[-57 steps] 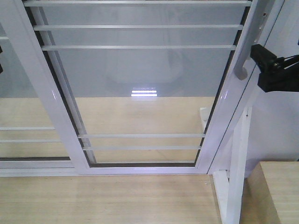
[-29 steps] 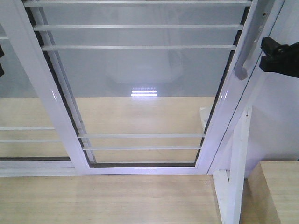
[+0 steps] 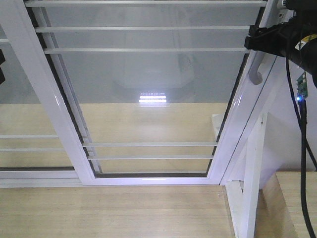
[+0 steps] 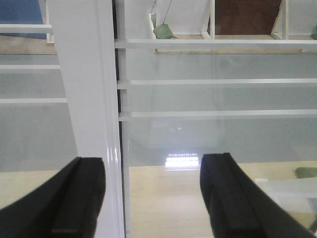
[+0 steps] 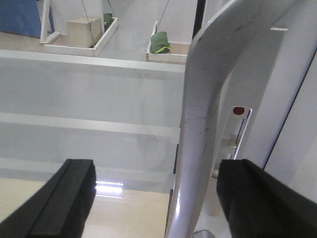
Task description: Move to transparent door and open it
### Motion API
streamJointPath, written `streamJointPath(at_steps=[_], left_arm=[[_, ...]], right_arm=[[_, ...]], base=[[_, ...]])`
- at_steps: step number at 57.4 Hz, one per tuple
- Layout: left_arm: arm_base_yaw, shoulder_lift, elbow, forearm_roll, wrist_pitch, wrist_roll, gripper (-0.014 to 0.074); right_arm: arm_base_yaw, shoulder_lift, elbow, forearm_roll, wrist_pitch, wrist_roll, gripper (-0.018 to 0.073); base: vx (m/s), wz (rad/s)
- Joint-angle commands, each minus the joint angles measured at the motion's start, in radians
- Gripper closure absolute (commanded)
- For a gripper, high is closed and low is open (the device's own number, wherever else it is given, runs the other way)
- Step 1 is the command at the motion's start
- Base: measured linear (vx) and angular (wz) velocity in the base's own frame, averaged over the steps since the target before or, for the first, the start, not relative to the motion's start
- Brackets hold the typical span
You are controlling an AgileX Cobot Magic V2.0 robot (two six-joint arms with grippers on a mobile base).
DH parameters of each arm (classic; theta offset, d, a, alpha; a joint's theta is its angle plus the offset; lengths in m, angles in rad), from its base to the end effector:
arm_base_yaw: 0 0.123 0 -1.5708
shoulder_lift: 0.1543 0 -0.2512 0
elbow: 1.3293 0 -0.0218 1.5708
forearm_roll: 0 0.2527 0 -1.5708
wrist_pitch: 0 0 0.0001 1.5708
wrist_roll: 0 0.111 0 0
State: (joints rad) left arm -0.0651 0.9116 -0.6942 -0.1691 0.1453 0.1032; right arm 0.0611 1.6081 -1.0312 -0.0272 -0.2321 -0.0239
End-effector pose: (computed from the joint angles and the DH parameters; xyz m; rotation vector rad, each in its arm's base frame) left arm 0.2380 -0.0182 0.3016 0.0179 1.8456 -0.1128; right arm 0.3876 0.0244 0.2416 -0.1063 1.8254 0.0133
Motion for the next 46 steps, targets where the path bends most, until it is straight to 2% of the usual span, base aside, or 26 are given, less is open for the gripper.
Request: streamJointPath(at_steps=[1, 15, 25, 35, 46], left_arm=[[-0.005, -0.007, -0.039, -0.005, -0.078, -0.006, 0.0061], [-0.005, -0.007, -0.039, -0.005, -0.077, -0.006, 0.0061], [-0.005, -0.007, -0.039, -0.005, -0.077, -0.006, 0.0061], [-0.005, -0.007, -0.039, -0.006, -0.077, -0.007, 0.0061], [-0.005, -0.007, -0.039, -0.006, -0.075, -0.007, 0.0061]], right_arm=[[-0.014, 0.007, -0.078, 0.003, -0.091, 0.001, 0.0006], [-0.038, 0.092, -0.171, 0.003, -0.086, 0.001, 0.0007], [-0.048, 0.120, -0.201, 0.002, -0.089, -0.002, 0.0052], [-0.048, 0.122, -0.201, -0.014, -0.096, -0.003, 0.0202], [-0.048, 0.122, -0.201, -0.028, -0.096, -0.002, 0.0437]], base=[[0.00, 0.00], [0.00, 0.00], [0.00, 0.00], [0.00, 0.00], [0.00, 0.00]])
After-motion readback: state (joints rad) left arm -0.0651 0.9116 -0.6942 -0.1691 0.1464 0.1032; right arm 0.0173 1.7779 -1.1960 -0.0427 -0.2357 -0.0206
